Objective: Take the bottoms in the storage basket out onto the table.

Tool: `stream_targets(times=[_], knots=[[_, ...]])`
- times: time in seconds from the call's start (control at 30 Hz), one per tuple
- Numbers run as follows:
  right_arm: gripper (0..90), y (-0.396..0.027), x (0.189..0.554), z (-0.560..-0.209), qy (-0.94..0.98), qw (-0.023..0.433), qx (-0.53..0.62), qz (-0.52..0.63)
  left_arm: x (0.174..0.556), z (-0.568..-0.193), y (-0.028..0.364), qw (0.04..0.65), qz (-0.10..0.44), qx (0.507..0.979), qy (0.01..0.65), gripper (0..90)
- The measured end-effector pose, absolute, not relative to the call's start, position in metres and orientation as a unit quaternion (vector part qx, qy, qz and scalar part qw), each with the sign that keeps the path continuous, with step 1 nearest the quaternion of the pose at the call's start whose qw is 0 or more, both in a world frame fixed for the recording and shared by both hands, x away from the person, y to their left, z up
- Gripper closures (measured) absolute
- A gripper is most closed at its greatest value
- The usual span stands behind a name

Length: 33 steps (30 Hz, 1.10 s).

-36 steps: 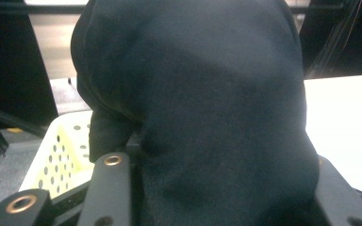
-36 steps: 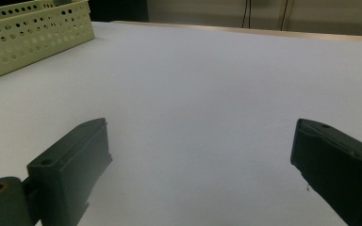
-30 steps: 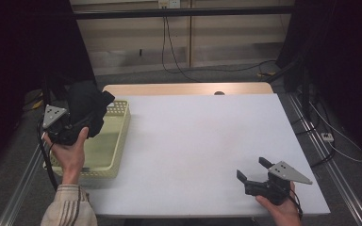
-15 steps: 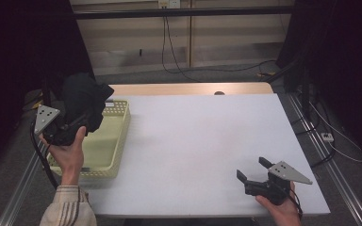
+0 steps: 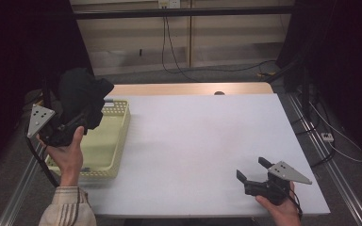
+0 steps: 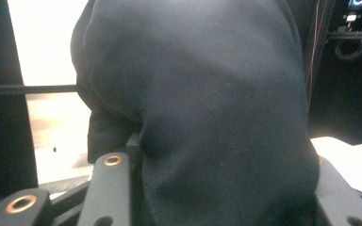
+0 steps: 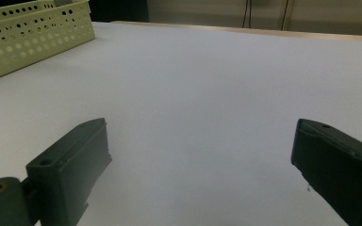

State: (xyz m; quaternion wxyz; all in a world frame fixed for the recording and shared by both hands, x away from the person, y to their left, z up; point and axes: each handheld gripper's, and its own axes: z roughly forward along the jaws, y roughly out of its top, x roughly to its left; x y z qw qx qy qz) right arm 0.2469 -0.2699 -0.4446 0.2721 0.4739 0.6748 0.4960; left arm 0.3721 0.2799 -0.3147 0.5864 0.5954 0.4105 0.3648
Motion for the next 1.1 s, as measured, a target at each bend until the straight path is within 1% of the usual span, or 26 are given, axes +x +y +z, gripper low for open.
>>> stream_targets(times=[0.53, 0.63, 0.7, 1.1], knots=[[4.8, -0.27, 0.247, -0.445, 0.675, 0.272, 0.474, 0.496, 0.37, -0.309, 0.273, 0.604, 0.342, 0.6, 0.398, 52.5], [4.8, -0.27, 0.247, -0.445, 0.675, 0.27, 0.474, 0.496, 0.371, -0.306, 0.273, 0.614, 0.327, 0.592, 0.406, 52.5], [4.8, -0.27, 0.247, -0.445, 0.676, 0.27, 0.474, 0.495, 0.371, -0.306, 0.272, 0.617, 0.327, 0.589, 0.407, 52.5], [4.8, -0.269, 0.248, -0.445, 0.677, 0.27, 0.473, 0.495, 0.37, -0.301, 0.264, 0.62, 0.316, 0.601, 0.393, 52.6]])
